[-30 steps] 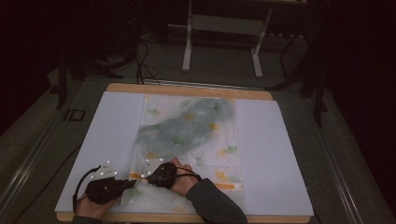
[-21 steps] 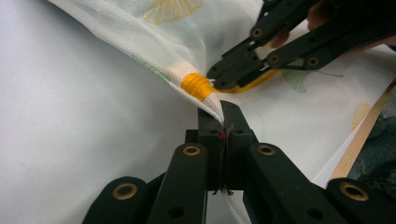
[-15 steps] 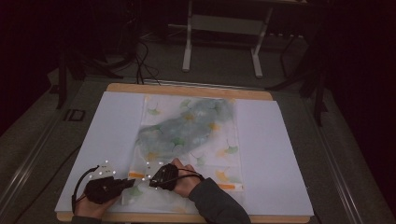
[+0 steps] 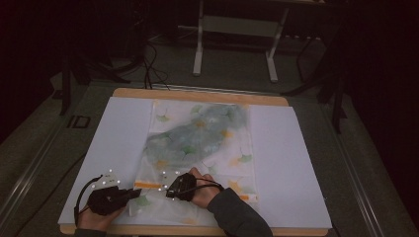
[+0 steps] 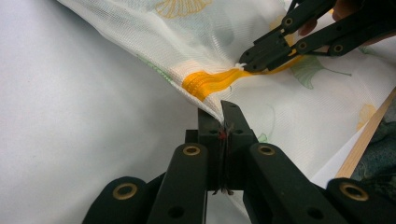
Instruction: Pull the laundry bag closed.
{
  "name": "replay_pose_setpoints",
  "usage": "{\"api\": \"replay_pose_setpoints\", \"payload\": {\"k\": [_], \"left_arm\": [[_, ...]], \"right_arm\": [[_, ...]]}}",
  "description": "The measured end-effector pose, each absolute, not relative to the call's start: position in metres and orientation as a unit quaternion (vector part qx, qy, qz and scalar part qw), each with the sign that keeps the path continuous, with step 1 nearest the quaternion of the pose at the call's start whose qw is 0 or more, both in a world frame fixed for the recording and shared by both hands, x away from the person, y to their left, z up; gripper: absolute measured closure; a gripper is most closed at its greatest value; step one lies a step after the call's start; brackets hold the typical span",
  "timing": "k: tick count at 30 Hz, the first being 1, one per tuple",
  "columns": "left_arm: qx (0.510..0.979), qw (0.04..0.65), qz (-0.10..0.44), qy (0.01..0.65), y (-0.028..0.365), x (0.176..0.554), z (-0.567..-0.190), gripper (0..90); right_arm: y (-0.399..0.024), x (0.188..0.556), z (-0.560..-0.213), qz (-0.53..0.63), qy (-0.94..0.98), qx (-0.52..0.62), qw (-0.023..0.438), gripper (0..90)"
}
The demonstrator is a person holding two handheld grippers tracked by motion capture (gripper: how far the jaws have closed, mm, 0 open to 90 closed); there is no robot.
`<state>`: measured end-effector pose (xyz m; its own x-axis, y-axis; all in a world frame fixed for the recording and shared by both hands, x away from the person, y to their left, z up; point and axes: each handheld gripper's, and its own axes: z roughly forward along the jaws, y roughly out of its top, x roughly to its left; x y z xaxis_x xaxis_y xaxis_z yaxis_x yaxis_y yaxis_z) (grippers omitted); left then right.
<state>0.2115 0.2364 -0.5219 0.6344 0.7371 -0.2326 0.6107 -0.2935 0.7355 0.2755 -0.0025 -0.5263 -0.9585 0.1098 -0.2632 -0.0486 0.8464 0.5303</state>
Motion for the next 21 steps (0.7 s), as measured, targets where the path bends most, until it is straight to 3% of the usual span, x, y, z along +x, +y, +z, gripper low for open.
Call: {"api": "replay_pose_setpoints", "payload": {"k": [21], "left_arm": [[0.799,0.420,0.074,0.424,0.239,0.211,-0.522,88.6]], "right_arm": [[-0.024,0.277,-0.525,0.260,0.952,0.017,0.158,90.0]]}}
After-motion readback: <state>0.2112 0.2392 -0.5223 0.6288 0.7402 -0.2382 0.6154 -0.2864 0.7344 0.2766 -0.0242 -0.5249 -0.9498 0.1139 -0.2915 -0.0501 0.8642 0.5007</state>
